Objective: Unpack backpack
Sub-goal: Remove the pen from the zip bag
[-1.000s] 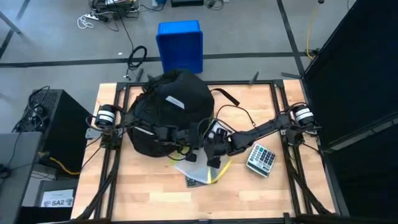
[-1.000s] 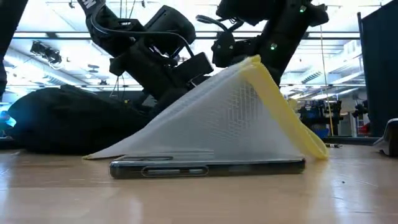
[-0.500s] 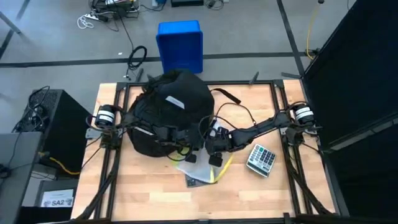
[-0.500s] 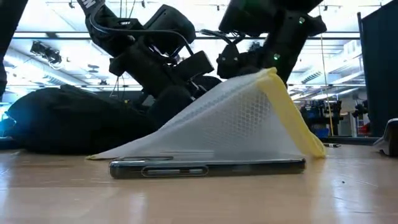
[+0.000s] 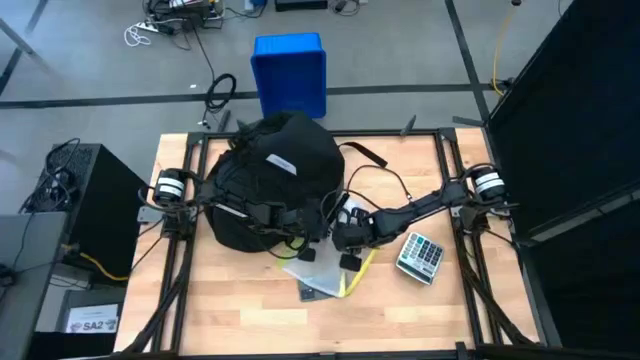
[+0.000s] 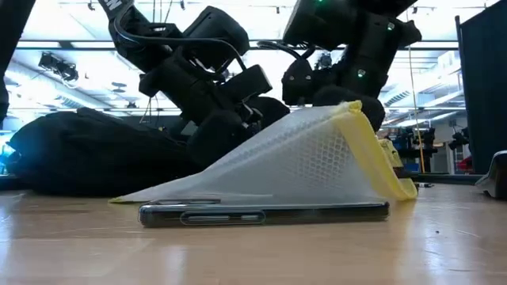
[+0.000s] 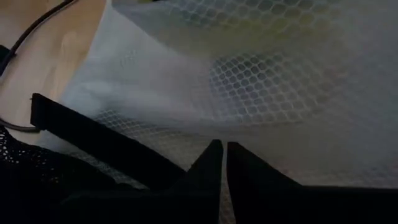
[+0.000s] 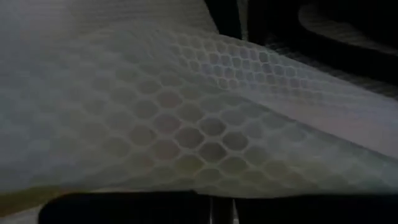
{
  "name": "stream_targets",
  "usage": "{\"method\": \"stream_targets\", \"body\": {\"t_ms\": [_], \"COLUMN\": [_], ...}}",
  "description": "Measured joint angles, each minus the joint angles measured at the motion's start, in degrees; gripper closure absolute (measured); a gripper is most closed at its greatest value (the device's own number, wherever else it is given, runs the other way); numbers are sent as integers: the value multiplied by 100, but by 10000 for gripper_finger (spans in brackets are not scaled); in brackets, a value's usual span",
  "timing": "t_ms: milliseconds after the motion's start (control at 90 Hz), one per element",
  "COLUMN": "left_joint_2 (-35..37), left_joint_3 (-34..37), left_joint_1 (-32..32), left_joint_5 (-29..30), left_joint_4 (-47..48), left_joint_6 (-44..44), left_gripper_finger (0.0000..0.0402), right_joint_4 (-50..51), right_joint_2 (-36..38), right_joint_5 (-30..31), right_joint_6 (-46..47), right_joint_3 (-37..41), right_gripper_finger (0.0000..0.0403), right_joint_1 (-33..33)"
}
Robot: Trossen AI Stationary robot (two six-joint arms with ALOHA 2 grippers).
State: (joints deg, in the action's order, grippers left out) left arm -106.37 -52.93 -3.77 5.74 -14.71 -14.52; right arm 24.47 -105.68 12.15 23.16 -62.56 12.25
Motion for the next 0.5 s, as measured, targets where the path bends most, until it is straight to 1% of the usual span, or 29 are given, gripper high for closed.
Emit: {"method": "stream_targets", "body": {"t_ms": [122,233,500], "left_joint_2": [0,0,0], "left_joint_3": [0,0,0], "left_joint_1": [0,0,0], "left_joint_5": [2,4,14], "left_joint_4": [10,18,176], "left_joint_6": [0,0,0], "left_gripper_finger": [402,402,402], "right_joint_4": [136,455,1620], "right_joint_2": [46,182,531], "right_joint_5": [-115,-297,-512], "right_joint_6": [148,275,806], "right_joint_3": [-60,-221,-616], "right_gripper_finger": [386,394,394], "right_joint_1": [77,234,905]}}
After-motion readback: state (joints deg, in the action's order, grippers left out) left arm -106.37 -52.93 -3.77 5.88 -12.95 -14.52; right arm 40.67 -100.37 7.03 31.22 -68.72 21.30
